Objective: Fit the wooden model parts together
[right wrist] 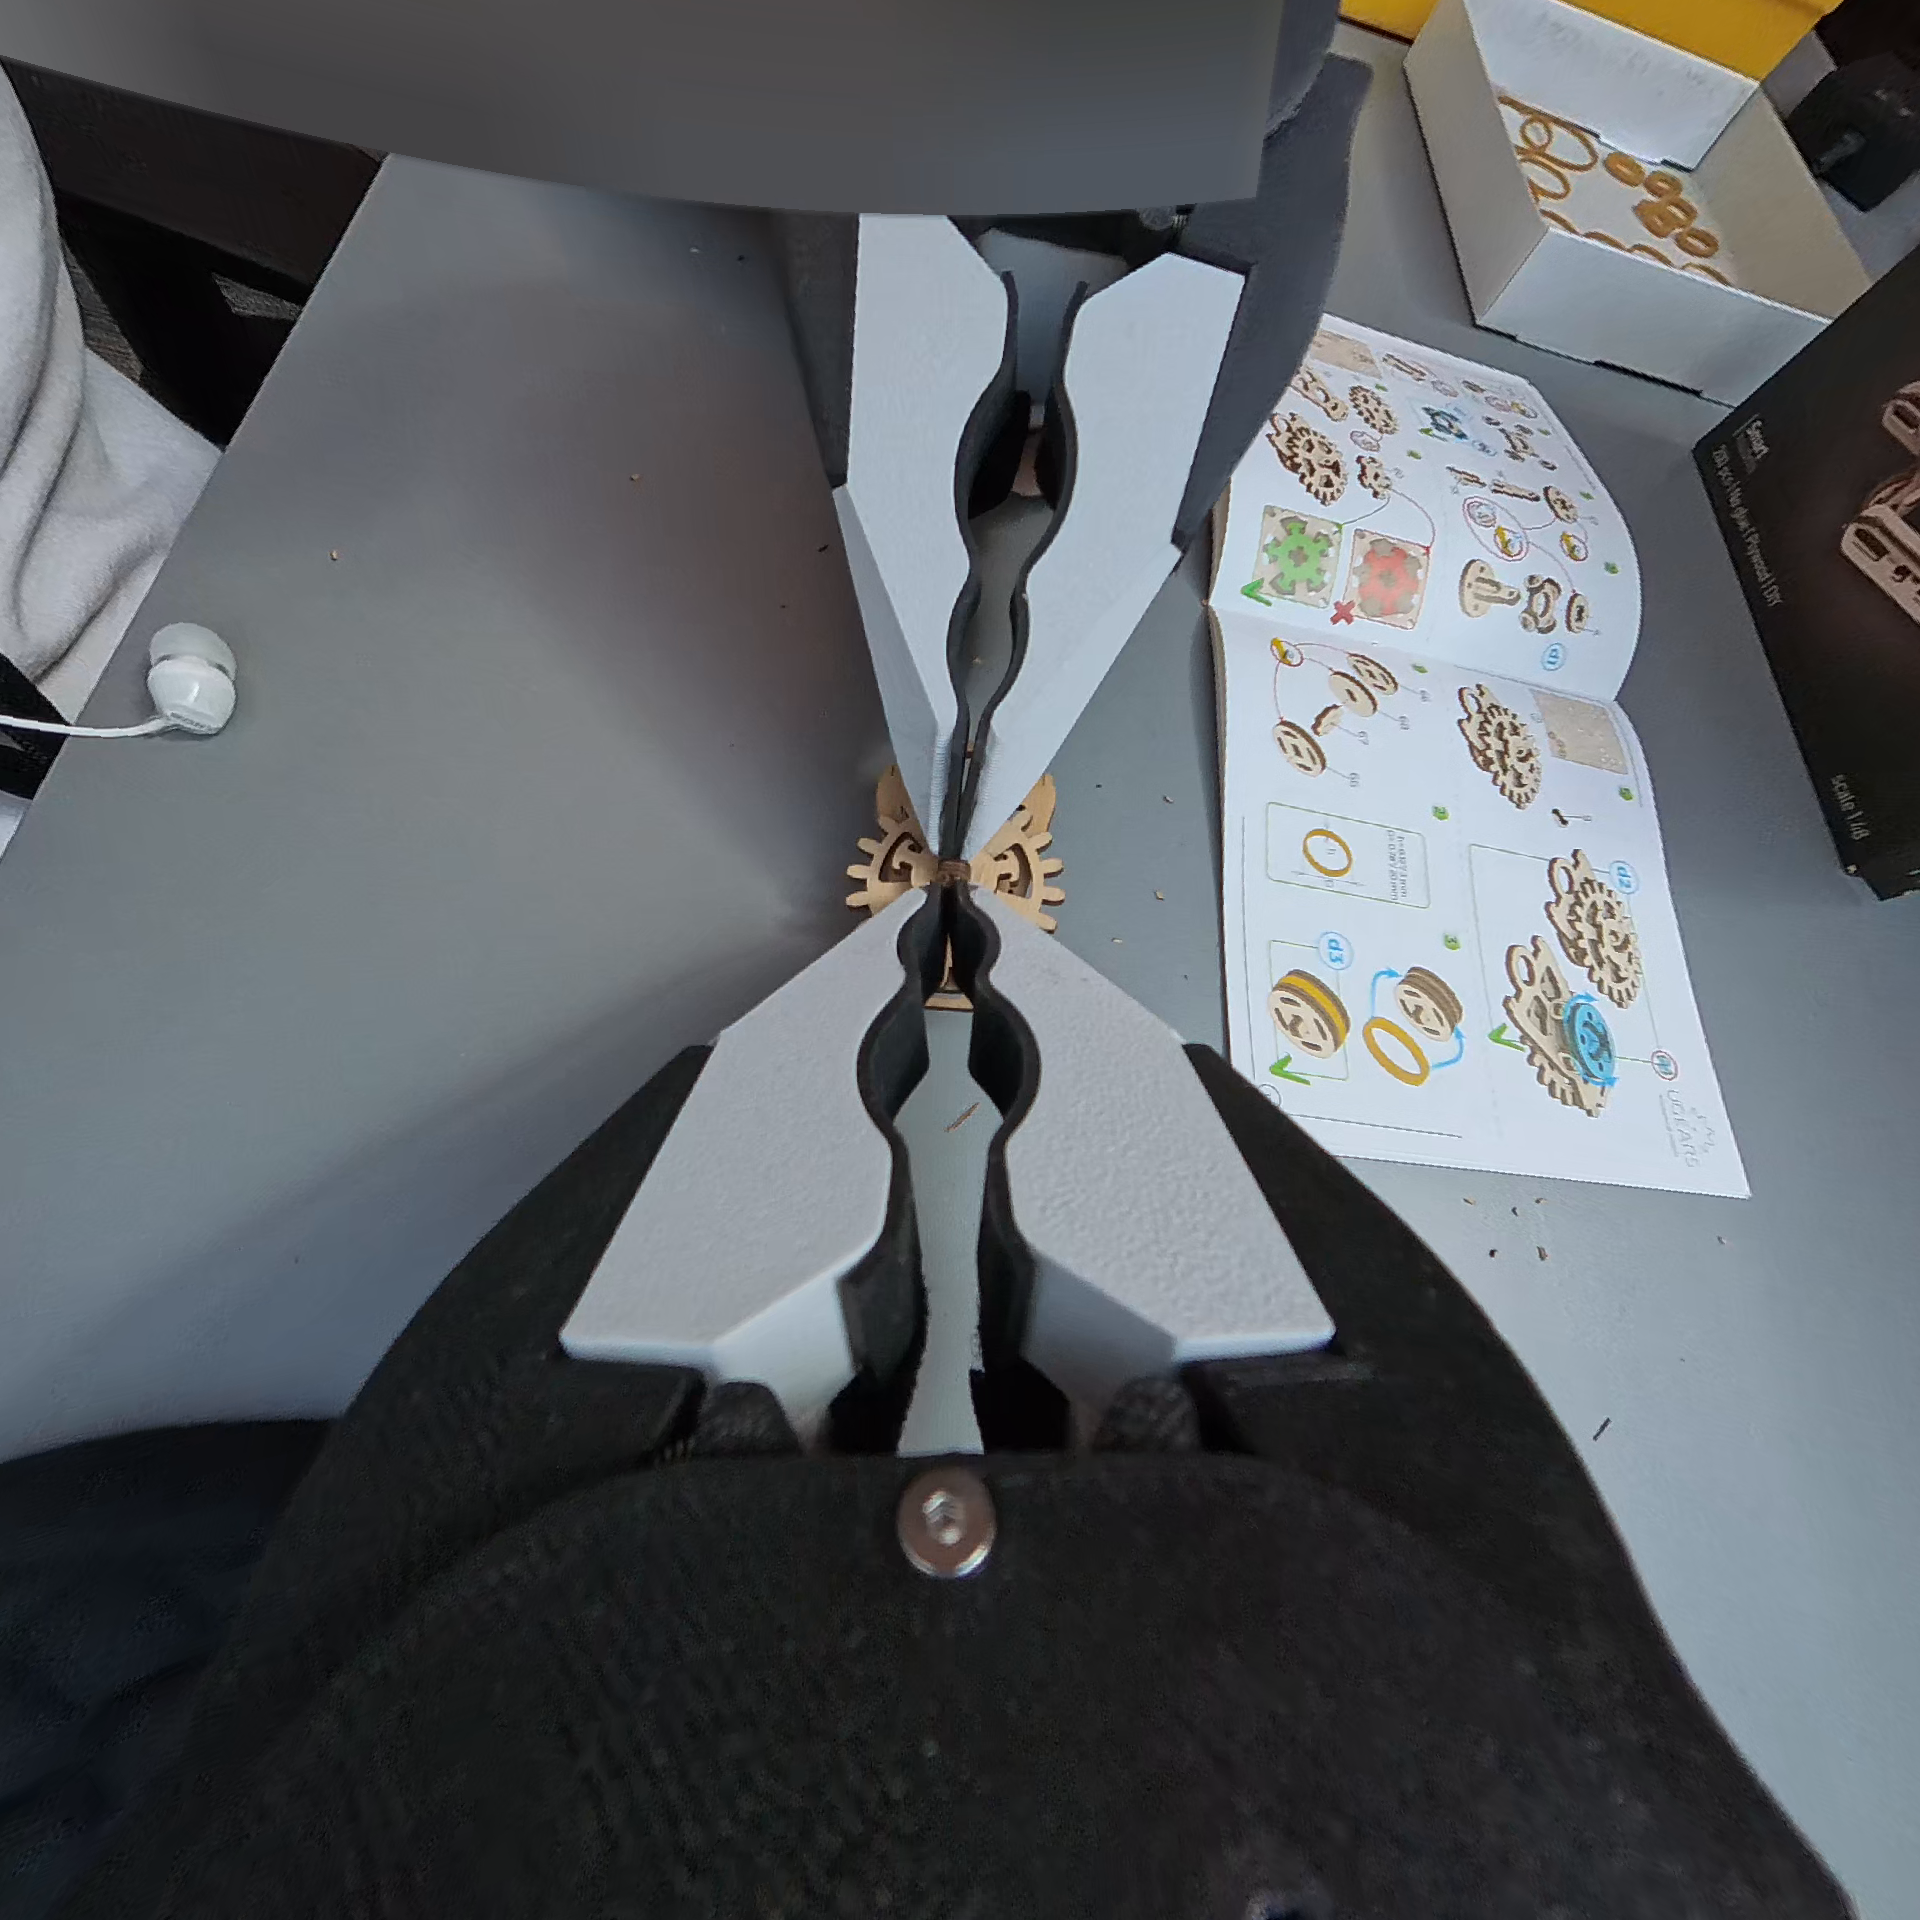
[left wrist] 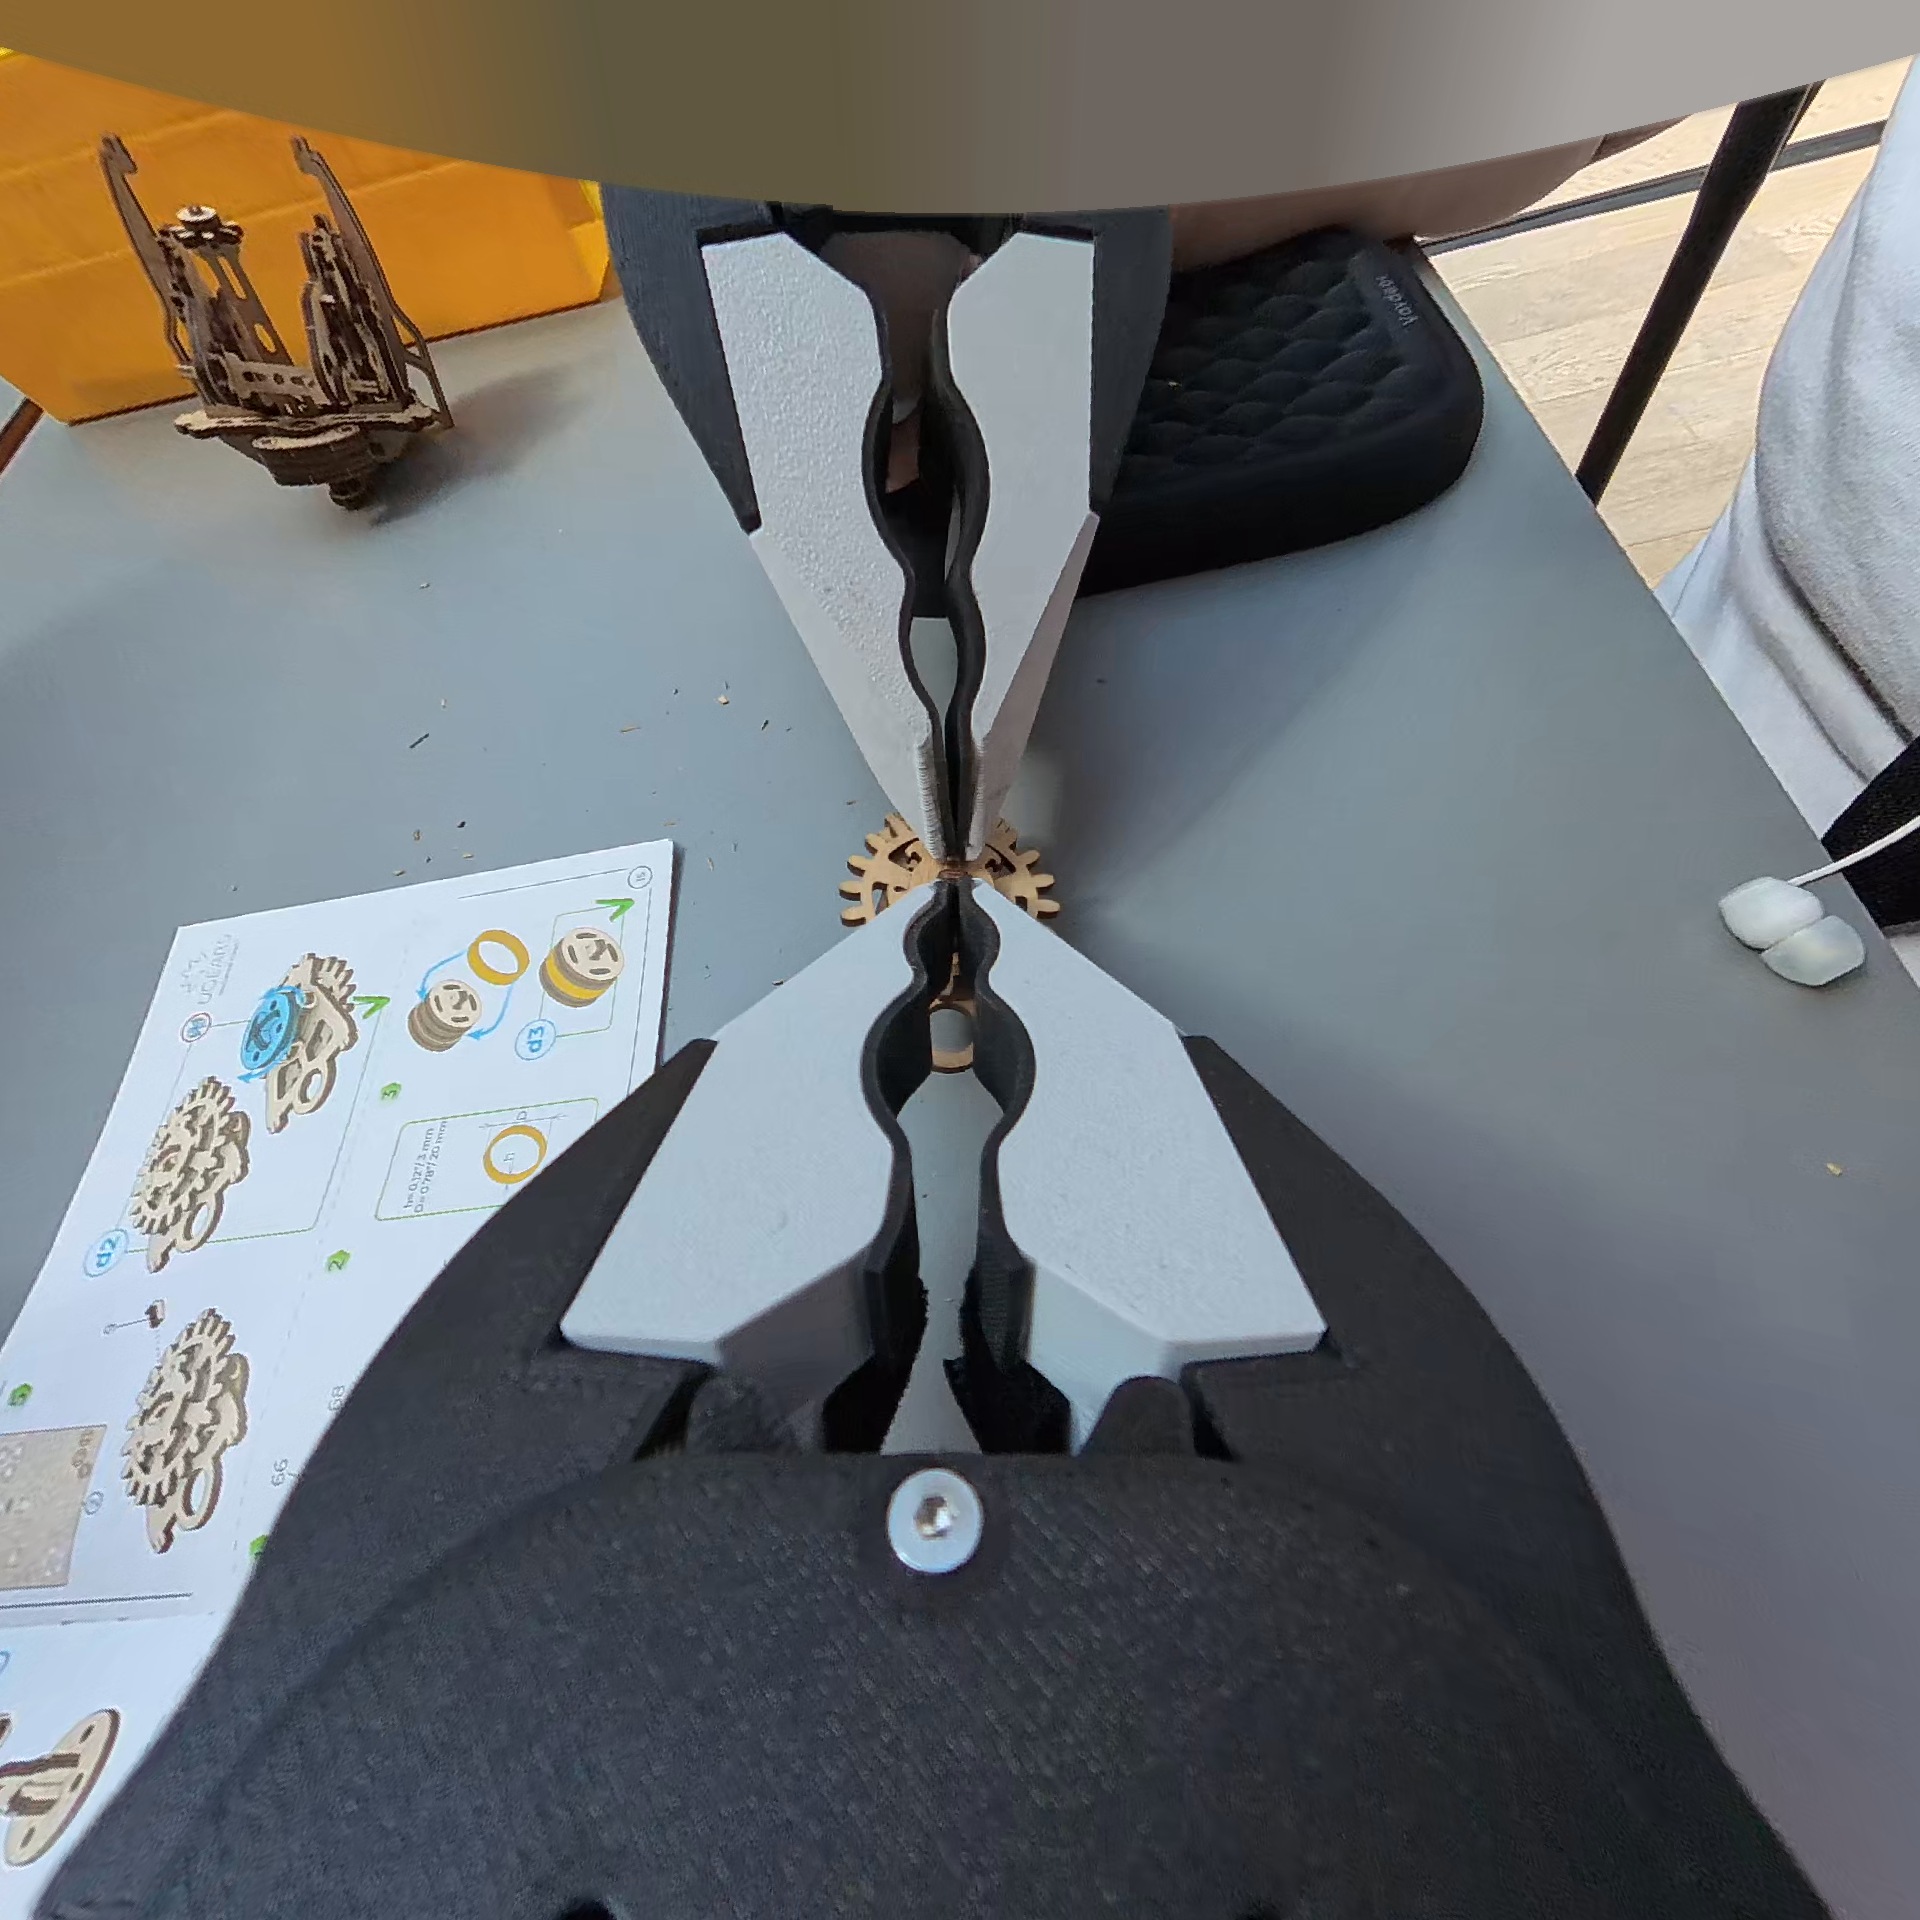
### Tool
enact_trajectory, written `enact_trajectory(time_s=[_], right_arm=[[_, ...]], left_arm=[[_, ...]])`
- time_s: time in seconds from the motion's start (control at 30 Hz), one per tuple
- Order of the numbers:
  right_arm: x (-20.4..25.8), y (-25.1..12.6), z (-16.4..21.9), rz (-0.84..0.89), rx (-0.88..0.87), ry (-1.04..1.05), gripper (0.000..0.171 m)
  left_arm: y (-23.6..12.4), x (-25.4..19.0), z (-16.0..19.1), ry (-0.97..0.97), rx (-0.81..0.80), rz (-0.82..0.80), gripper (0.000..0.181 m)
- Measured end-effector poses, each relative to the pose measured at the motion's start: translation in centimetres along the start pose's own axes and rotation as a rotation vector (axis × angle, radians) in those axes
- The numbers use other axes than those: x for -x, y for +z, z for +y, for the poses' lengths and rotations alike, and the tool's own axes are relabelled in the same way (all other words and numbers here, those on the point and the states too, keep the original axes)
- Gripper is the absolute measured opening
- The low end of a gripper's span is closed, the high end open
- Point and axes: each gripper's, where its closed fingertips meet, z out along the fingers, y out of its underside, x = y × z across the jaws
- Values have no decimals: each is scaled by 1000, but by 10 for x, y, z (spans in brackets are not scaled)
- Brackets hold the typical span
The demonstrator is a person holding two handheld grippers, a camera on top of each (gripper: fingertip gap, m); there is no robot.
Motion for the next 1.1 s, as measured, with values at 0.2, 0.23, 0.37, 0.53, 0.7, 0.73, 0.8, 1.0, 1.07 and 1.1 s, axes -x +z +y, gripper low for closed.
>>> enact_trajectory(time_s=[0.2,0.23,0.37,0.53,0.7,0.73,0.8,1.0,1.07,1.1], right_arm=[[2,1,0,11,-3,-17,0],[2,1,-1,15,-3,-20,0],[1,1,-1,21,-4,-17,0],[1,1,-1,35,-3,-21,0],[1,1,-1,40,-5,-26,0],[1,1,-1,39,-5,-24,0],[0,1,-1,38,-7,-20,0],[0,2,-2,40,-6,-22,0],[0,2,-2,42,-7,-21,0],[0,2,-2,41,-7,-21,0]], left_arm=[[0,0,0,1,2,-8,0],[0,0,0,1,2,-9,0],[0,0,0,3,3,-17,0],[0,1,0,5,5,-24,0],[0,1,0,11,5,-27,0],[0,1,0,10,5,-27,0],[0,1,0,12,5,-29,0],[0,1,-1,17,4,-37,0],[0,1,-1,16,4,-37,0],[0,1,-1,18,4,-38,0]])
